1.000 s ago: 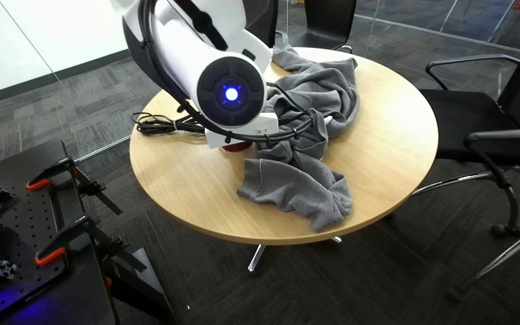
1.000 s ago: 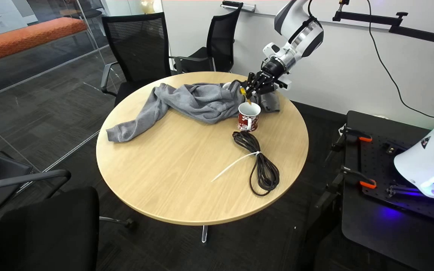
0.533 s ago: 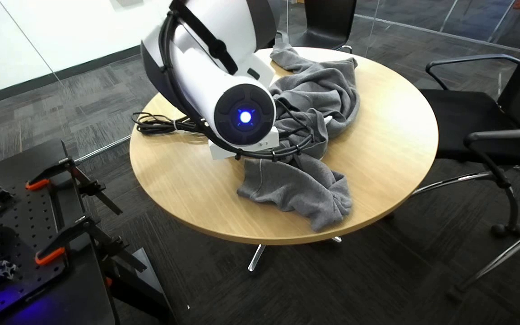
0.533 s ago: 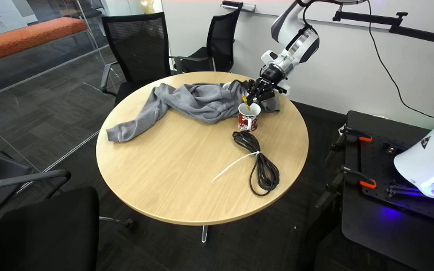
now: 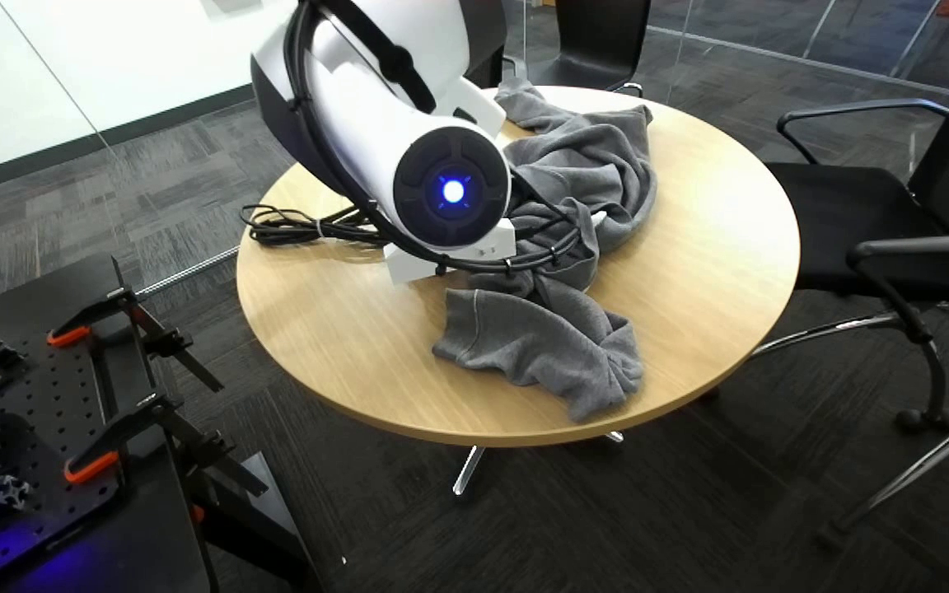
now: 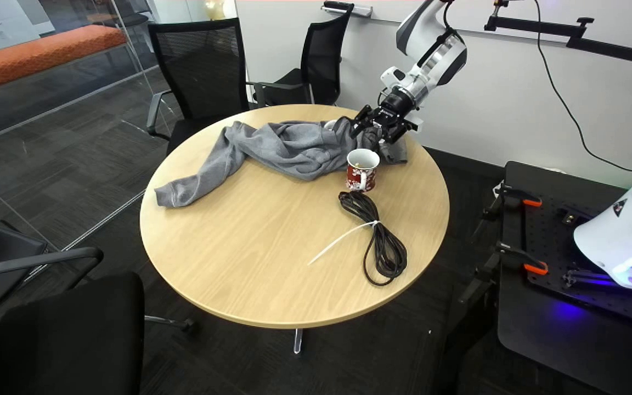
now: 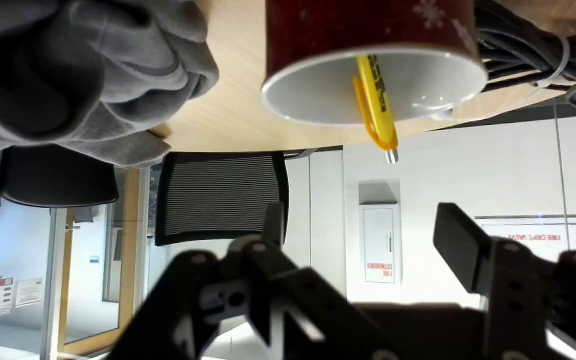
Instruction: Pick up the pen from the table and put it in the mug cup.
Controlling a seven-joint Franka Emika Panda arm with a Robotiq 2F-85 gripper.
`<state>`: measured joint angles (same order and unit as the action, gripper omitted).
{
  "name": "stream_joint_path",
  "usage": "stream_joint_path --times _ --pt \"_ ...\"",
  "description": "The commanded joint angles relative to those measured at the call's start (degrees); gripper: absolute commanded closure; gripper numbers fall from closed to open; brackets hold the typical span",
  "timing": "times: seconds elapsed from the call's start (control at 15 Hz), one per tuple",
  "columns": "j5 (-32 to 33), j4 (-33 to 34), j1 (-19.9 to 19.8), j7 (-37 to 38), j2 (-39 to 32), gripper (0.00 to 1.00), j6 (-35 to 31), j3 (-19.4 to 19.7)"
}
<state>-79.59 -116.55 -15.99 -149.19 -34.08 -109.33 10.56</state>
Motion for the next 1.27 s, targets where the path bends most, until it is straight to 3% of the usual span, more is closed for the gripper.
stream_joint_path --times 0.0,0.73,0.8,1.2 --pt "1.23 -2.0 0.18 0.0 5.27 0.0 1.02 0.83" --pt "3.03 -11.55 1.6 0.63 20.28 0.0 -0.58 0.82" --pt "2.32 -7.61 1.02 0.11 16.26 0.0 0.32 0.74" --pt "2.31 -8.12 1.1 0.12 16.19 0.0 0.3 0.75"
